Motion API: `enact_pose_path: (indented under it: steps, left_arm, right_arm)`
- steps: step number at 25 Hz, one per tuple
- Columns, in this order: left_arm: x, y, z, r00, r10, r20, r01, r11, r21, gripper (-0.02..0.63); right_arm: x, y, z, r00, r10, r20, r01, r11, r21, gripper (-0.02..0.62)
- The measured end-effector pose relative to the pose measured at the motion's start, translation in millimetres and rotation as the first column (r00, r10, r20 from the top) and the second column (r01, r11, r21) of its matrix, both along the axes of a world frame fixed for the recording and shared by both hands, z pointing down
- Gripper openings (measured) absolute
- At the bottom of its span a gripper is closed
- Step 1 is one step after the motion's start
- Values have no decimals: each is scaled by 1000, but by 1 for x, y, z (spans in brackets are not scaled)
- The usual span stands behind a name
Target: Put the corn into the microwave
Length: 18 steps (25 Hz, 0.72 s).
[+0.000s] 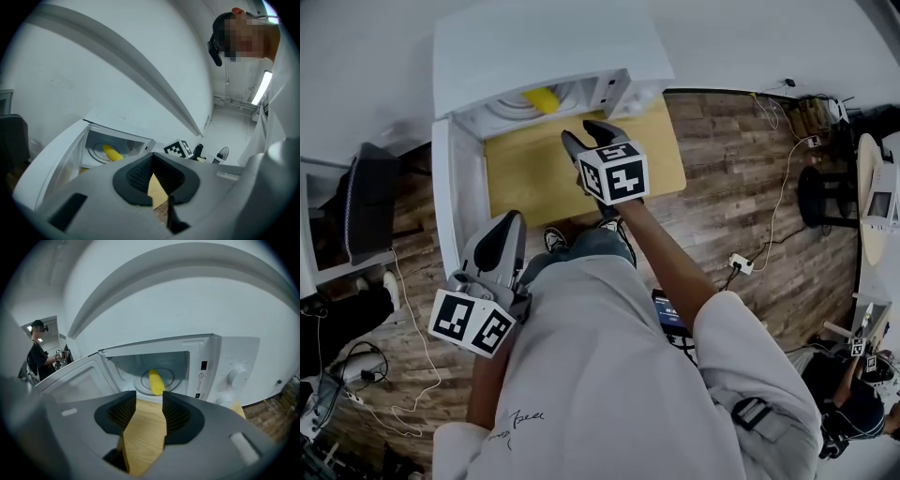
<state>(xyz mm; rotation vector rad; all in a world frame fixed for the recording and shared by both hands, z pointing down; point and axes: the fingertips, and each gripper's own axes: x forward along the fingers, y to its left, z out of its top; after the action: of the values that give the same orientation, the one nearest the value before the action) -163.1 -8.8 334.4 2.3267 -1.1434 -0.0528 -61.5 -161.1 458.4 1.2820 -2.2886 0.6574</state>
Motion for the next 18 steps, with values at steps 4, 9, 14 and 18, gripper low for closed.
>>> enact_pose_path:
  steps: [4, 9, 14, 18]
  left_arm:
    - [-2, -4, 1, 1000, -10, 0, 10, 1000, 1, -12]
    - [-5, -9, 4, 1000, -24, 2, 24, 1000, -1, -12]
    - [-11, -18, 8, 999, -51, 15, 51, 999, -5, -12]
    - [-18, -22, 9, 996, -77, 35, 77, 997, -2, -12]
  right_arm:
    - [6, 7, -6, 1000, 6, 5, -6, 1000, 9, 170]
    - [17, 14, -13, 1000, 26, 10, -27, 999, 20, 123]
    - [23, 17, -20, 999, 29, 30, -29, 999, 14, 106]
    - [24, 25, -29, 999, 32, 44, -33, 999, 21, 87]
